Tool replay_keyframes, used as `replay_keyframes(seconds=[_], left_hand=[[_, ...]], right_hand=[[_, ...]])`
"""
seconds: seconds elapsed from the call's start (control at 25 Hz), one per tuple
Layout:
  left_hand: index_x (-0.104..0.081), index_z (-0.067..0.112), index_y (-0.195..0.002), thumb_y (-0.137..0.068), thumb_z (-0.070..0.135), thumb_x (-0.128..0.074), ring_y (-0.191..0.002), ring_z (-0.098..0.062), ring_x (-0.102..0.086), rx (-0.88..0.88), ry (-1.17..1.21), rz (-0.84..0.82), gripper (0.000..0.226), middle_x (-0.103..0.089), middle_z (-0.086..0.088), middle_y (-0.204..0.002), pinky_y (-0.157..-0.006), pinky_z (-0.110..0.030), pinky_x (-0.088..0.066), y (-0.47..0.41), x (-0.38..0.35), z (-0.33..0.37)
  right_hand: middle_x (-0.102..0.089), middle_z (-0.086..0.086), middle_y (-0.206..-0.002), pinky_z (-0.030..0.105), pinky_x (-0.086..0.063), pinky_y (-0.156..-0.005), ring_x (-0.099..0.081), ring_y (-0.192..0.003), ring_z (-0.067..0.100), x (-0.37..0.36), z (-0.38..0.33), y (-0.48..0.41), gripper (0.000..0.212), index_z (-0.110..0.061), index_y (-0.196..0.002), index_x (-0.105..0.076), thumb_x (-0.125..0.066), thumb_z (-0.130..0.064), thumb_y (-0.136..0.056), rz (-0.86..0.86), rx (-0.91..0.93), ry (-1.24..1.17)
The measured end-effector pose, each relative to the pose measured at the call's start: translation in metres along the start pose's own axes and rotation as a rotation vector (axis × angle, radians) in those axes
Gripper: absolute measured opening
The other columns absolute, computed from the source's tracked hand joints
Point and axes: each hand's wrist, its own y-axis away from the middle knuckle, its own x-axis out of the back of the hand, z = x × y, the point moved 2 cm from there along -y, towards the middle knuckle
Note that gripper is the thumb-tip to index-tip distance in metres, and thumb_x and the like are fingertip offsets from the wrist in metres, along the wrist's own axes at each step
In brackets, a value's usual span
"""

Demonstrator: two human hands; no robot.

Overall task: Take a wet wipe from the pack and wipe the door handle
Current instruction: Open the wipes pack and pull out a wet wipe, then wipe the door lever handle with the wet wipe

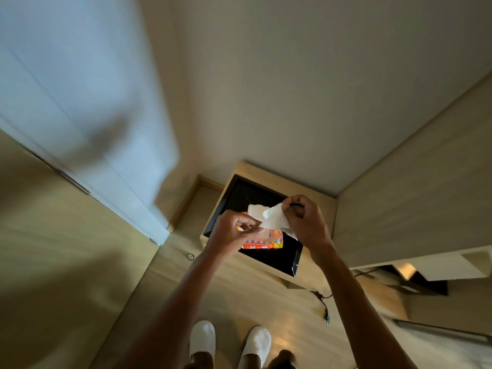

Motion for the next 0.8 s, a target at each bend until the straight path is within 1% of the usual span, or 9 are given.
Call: replay_keyframes(seconds=[0.12, 0.28, 0.4, 0.52, 0.56, 0.64, 0.72, 0.76, 0.8], left_hand=[[-0.079, 0.026, -0.078, -0.069, 0.026, -0.082, -0.065, -0.002, -0.068, -0.031, -0.021, 0.027, 0.009, -0.073, 0.015, -0.066, -0.066, -0.025, -0.053, 0.028, 0.032, 0.046], [-0.077, 0.016, -0.078, -0.074, 0.024, -0.079, -0.067, 0.001, -0.067, -0.077, -0.034, 0.016, 0.009, -0.075, 0.006, -0.072, -0.065, -0.012, -0.05, 0.063, 0.07, 0.102], [-0.069, 0.009, -0.074, -0.077, 0.016, -0.071, -0.058, -0.002, -0.06, -0.028, 0.033, 0.122, 0.008, -0.07, 0.001, -0.065, -0.057, -0.011, -0.045, 0.09, 0.094, 0.13], [-0.063, 0.007, -0.074, -0.079, 0.014, -0.065, -0.058, -0.007, -0.054, -0.015, 0.054, 0.236, 0.009, -0.068, -0.013, -0.066, -0.053, -0.014, -0.042, 0.113, 0.115, 0.148], [-0.063, 0.01, -0.075, -0.08, 0.016, -0.063, -0.056, -0.005, -0.054, -0.013, 0.047, 0.28, 0.008, -0.069, -0.01, -0.066, -0.052, -0.012, -0.041, 0.122, 0.122, 0.151], [-0.061, 0.016, -0.076, -0.082, 0.022, -0.06, -0.048, 0.0, -0.048, 0.01, 0.047, 0.375, 0.009, -0.064, 0.001, -0.053, -0.047, -0.008, -0.037, 0.141, 0.131, 0.153], [-0.06, 0.021, -0.078, -0.085, 0.027, -0.059, -0.044, 0.0, -0.047, 0.043, 0.091, 0.469, 0.009, -0.056, 0.01, -0.045, -0.045, -0.008, -0.036, 0.163, 0.137, 0.151], [-0.06, 0.024, -0.08, -0.086, 0.032, -0.06, -0.048, 0.0, -0.051, 0.069, 0.138, 0.521, 0.01, -0.059, 0.011, -0.049, -0.048, -0.012, -0.041, 0.176, 0.137, 0.149], [-0.061, 0.027, -0.082, -0.085, 0.038, -0.06, -0.056, -0.004, -0.058, 0.094, 0.198, 0.567, 0.011, -0.064, 0.008, -0.057, -0.054, -0.021, -0.049, 0.188, 0.137, 0.143]], right_hand=[[-0.067, 0.006, -0.093, 0.013, -0.045, -0.047, -0.061, -0.067, 0.008, 0.013, -0.034, 0.025, 0.009, -0.011, -0.1, -0.063, -0.056, -0.013, -0.095, -0.039, -0.003, 0.013], [-0.067, 0.007, -0.094, 0.014, -0.042, -0.042, -0.063, -0.061, 0.005, 0.014, -0.075, 0.056, 0.017, -0.016, -0.1, -0.067, -0.051, -0.021, -0.098, -0.166, -0.007, 0.094], [-0.07, 0.001, -0.087, 0.018, -0.048, -0.051, -0.064, -0.064, 0.001, 0.013, -0.106, 0.084, 0.022, -0.022, -0.101, -0.07, -0.049, -0.028, -0.098, -0.395, 0.058, 0.072], [-0.074, -0.004, -0.088, 0.021, -0.054, -0.063, -0.07, -0.076, 0.007, 0.008, -0.132, 0.101, 0.019, -0.025, -0.104, -0.071, -0.069, -0.031, -0.086, -0.583, 0.17, 0.087], [-0.075, -0.005, -0.086, 0.019, -0.053, -0.063, -0.07, -0.075, 0.007, 0.004, -0.139, 0.104, 0.019, -0.024, -0.1, -0.072, -0.074, -0.03, -0.082, -0.593, 0.216, 0.118], [-0.071, -0.012, -0.067, 0.011, -0.046, -0.055, -0.064, -0.06, 0.0, -0.006, -0.153, 0.109, 0.005, -0.019, -0.085, -0.074, -0.072, -0.024, -0.084, -0.569, 0.271, 0.108], [-0.065, -0.017, -0.055, 0.007, -0.041, -0.054, -0.057, -0.053, -0.007, -0.013, -0.16, 0.113, 0.015, -0.019, -0.076, -0.073, -0.066, -0.019, -0.089, -0.571, 0.317, 0.1], [-0.066, -0.015, -0.055, 0.009, -0.043, -0.056, -0.058, -0.054, -0.006, -0.017, -0.162, 0.117, 0.017, -0.019, -0.075, -0.074, -0.065, -0.016, -0.089, -0.609, 0.316, 0.084], [-0.069, -0.009, -0.059, 0.016, -0.047, -0.059, -0.062, -0.056, 0.0, -0.02, -0.164, 0.121, 0.015, -0.017, -0.077, -0.075, -0.065, -0.017, -0.088, -0.657, 0.315, 0.059]])
